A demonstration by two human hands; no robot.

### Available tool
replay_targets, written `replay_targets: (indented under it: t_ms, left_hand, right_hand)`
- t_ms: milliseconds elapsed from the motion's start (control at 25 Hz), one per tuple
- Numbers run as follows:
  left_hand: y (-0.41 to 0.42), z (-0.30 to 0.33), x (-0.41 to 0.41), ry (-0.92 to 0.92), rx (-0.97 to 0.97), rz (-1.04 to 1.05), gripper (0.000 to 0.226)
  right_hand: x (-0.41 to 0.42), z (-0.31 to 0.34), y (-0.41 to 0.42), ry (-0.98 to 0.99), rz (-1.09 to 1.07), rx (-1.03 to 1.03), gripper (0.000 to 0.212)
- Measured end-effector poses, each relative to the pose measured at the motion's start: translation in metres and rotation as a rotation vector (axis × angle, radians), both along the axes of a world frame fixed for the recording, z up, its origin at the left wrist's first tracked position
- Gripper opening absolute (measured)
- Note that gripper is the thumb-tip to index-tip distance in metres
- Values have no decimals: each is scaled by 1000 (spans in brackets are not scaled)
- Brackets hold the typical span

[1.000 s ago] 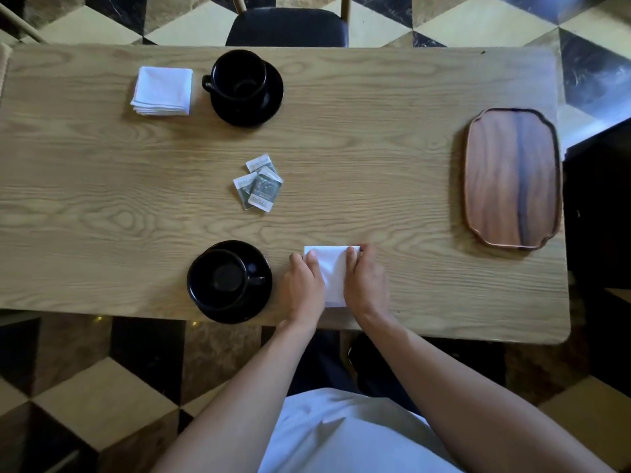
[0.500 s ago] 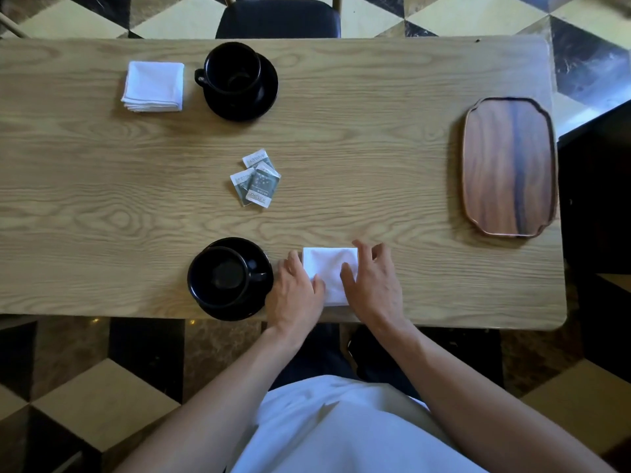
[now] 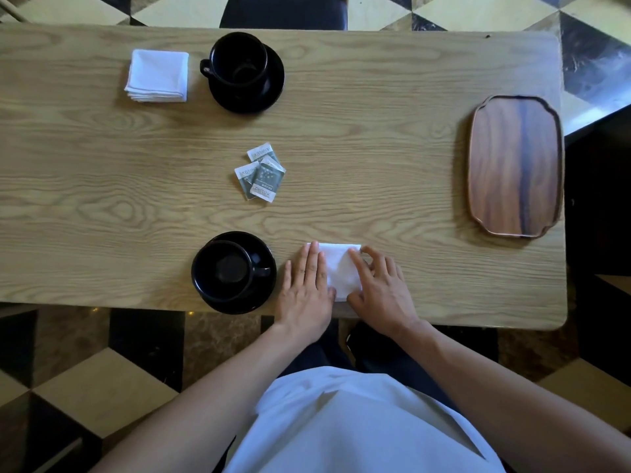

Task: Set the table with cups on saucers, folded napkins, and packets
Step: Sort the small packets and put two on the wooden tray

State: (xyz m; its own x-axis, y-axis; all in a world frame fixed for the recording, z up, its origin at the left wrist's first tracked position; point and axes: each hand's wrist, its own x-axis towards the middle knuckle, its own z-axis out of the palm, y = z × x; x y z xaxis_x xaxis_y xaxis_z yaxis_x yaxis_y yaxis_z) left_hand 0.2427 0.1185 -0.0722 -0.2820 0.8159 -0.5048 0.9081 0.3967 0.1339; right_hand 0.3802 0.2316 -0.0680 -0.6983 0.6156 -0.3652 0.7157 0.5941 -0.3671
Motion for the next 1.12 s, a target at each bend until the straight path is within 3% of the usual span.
replay_targets:
  t_ms: [80,160,280,400,480,640,800,920,1040,1120]
  left_hand:
    - [10,14,-1,-40,82,62,70]
    - [25,34,-10,-98,302,159,62]
    - [53,54,-55,-156,577,370,39]
    - [78,52,-133,-182,499,635,25]
    - [87,41,-182,-173,375,725,30]
    - [89,17,-230,-137,265,505,47]
    - [91,3,-240,-89,326,385,41]
    - [92,2,-239,-189,321,468,35]
    - [90,4,-240,-349,305,645,22]
    - [87,5,-240,-410,296,732,18]
  right_hand:
    - [-13,4,9,88,-102,-5,67]
    - [-40,8,25,173,-196,10,54]
    - [-99,15,49,206,-174,-25,39]
    - [-163,15,60,203,-108,-129,37]
    - [-200,11,61,186,-113,-161,42]
    - [-238,1,60,182,-104,-91,63]
    - [-242,-8,60,112,-86,-71,71]
    - [-237,-9,61,165,-175,-192,59]
    - [-227,-7,63,174,-267,-265,23]
    - [-220,-6,64,180,-354,-311,32]
